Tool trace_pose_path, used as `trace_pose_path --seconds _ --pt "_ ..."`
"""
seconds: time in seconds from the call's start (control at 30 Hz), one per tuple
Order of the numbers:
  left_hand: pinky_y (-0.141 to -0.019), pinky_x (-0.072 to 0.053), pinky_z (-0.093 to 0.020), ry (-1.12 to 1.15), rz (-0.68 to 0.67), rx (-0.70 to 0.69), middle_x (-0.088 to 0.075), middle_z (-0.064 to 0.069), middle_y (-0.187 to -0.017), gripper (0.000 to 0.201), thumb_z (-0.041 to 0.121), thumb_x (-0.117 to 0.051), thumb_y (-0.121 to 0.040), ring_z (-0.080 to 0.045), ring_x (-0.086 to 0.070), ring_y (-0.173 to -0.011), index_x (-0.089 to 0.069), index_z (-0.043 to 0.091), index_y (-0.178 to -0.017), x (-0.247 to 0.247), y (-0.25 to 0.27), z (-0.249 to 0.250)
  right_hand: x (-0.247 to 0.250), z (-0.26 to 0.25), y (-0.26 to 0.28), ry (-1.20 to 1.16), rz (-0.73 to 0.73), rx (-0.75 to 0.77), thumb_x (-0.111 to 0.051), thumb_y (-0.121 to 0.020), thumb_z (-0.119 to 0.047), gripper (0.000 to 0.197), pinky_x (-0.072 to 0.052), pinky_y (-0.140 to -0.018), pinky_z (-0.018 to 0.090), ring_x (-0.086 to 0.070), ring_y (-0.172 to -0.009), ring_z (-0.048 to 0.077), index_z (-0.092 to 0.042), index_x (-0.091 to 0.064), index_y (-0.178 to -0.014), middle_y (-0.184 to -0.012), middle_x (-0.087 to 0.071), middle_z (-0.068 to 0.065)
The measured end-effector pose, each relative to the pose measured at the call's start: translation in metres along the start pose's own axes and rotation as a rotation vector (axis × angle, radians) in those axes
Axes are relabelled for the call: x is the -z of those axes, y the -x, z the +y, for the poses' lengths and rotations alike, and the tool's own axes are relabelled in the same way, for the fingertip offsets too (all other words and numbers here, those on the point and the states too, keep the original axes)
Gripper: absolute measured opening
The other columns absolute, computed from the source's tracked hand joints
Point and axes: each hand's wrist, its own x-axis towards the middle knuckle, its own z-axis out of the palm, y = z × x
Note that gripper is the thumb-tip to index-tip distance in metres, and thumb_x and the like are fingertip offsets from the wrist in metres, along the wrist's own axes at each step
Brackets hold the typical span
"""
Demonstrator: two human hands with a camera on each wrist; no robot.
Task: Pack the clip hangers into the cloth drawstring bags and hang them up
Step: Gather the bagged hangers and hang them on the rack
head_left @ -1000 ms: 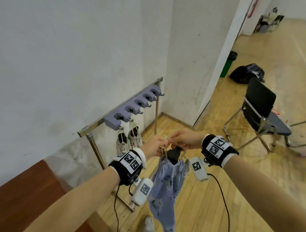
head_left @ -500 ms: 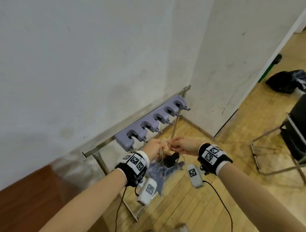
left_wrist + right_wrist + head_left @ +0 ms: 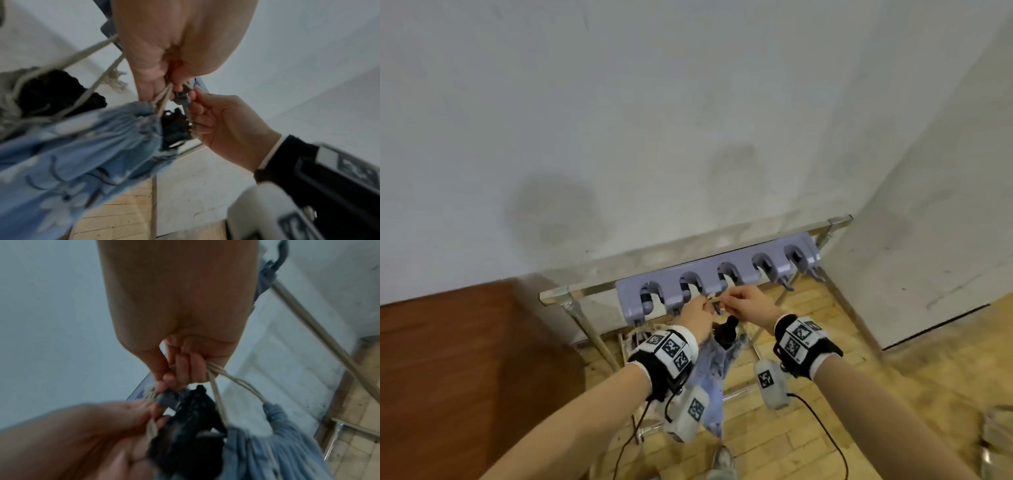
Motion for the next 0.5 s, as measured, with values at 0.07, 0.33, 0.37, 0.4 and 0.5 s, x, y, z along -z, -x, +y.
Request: trace_pose_path --seconds 0.07,0.33,0.37,0.4,0.5 --pt "-0.064 -0.032 -0.029 -0.030 0.057 0.066 -0.048 -0.005 -0.081 0.015 0.008 -0.034 -0.100 -0.023 -0.045 -0.075 -0.046 0.010 -0.090 -0.003 -0.002 0.002 -0.004 0.006 -0.007 0.105 0.002 0.035 -0.049 -0.099 -0.013 0.023 -0.041 -0.059 0.019 -0.050 -0.054 -0.001 -0.008 -0.063 -0.081 -0.064 -0.053 -0.007" --pt "-0.066 -0.032 -0.029 0.014 0.095 0.159 -0.053 -0.018 -0.080 0.023 0.010 -0.036 -0.099 -0.029 -0.050 -0.074 -0.045 0.009 -0.078 -0.023 -0.012 -0.009 -0.015 0.025 -0.021 0.028 -0.027 0.021 -0.039 -0.104 -0.016 0.037 -0.031 -0.057 0.024 -0.041 -0.062 0.013 -0.013 -0.045 -0.067 -0.065 -0.044 0.001" --pt "-0.064 -0.032 -0.029 -0.002 0.096 0.163 -0.049 -0.013 -0.074 0.025 0.010 -0.037 -0.099 -0.026 -0.045 -0.068 -0.044 0.011 -0.075 -0.025 -0.012 -0.011 -0.016 0.025 -0.021 0.006 -0.035 0.018 -0.038 -0.104 -0.015 0.037 -0.032 -0.058 0.022 -0.043 -0.063 0.012 -0.011 -0.045 -0.067 -0.066 -0.045 0.002" --pt "-0.061 -0.032 -0.029 0.008 0.107 0.170 -0.045 -0.009 -0.071 0.023 0.009 -0.037 -0.098 -0.023 -0.042 -0.064 -0.045 0.011 -0.076 -0.027 -0.014 -0.012 -0.015 0.026 -0.021 -0.021 -0.038 0.009 -0.038 -0.104 -0.015 0.037 -0.034 -0.059 0.020 -0.045 -0.064 0.011 -0.012 -0.047 -0.068 -0.067 -0.047 0.001" --pt "-0.064 -0.036 -0.029 0.102 0.140 0.182 -0.052 -0.012 -0.082 0.009 0.005 -0.040 -0.096 -0.023 -0.047 -0.071 -0.048 0.004 -0.093 -0.028 -0.016 -0.010 -0.014 0.028 -0.021 -0.093 -0.063 -0.016 -0.037 -0.105 -0.016 0.032 -0.042 -0.064 0.016 -0.052 -0.073 0.013 -0.002 -0.056 -0.083 -0.077 -0.056 0.004"
